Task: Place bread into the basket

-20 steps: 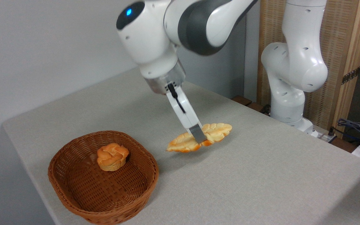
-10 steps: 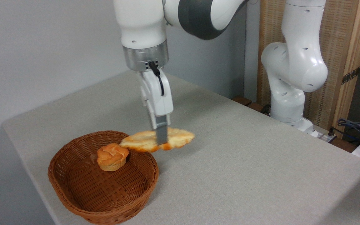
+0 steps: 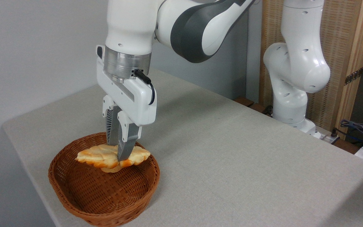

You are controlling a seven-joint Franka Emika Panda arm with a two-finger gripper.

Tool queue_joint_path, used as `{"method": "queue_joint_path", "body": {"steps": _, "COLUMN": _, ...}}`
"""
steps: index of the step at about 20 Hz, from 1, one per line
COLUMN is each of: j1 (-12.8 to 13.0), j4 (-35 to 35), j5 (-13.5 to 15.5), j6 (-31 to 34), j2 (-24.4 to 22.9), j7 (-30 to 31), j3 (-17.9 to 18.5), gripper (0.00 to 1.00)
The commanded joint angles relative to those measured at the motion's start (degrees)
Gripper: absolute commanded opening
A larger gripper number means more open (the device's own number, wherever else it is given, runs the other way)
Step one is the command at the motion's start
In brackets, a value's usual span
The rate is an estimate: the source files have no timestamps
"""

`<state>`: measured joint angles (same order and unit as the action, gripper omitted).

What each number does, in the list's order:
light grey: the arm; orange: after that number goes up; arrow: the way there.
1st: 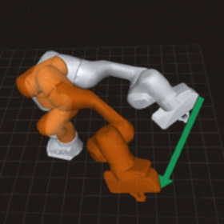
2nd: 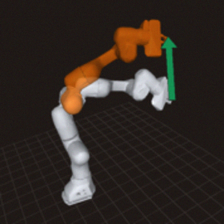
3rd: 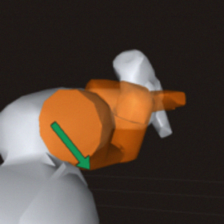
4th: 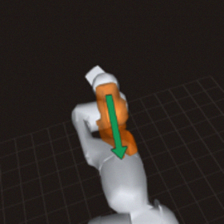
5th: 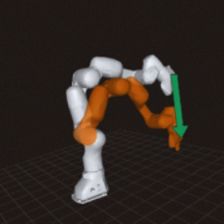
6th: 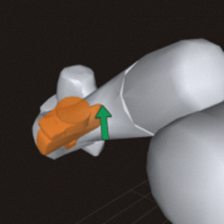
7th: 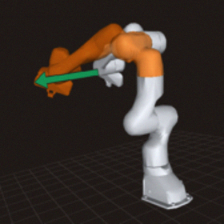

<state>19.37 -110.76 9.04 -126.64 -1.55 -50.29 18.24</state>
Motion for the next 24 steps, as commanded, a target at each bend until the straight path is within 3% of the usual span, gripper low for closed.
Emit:
{"method": "queue_joint_path", "body": {"steps": 1, "j1": 0.41, "j4": 0.63, "j5": 0.9, "j6": -0.8, "j2": 0.4, "j7": 1.24, "j3": 0.13, "gripper": 1.0}}
{"method": "queue_joint_path", "body": {"steps": 17, "j1": 0.49, "j4": 0.63, "j5": 0.81, "j6": 0.25, "j2": -0.03, "j7": 2.03, "j3": 0.22, "gripper": 1.0}}
{"method": "queue_joint_path", "body": {"steps": 23, "j1": 0.05, "j4": 0.81, "j5": 0.19, "j6": 9.73, "j2": -2.14, "j7": 2.04, "j3": 0.57, "gripper": 1.0}}
{"method": "queue_joint_path", "body": {"steps": 24, "j1": 0.05, "j4": 0.89, "j5": -1.11, "j6": 11.66, "j2": -2.84, "j7": 2.04, "j3": 0.66, "gripper": 1.0}}
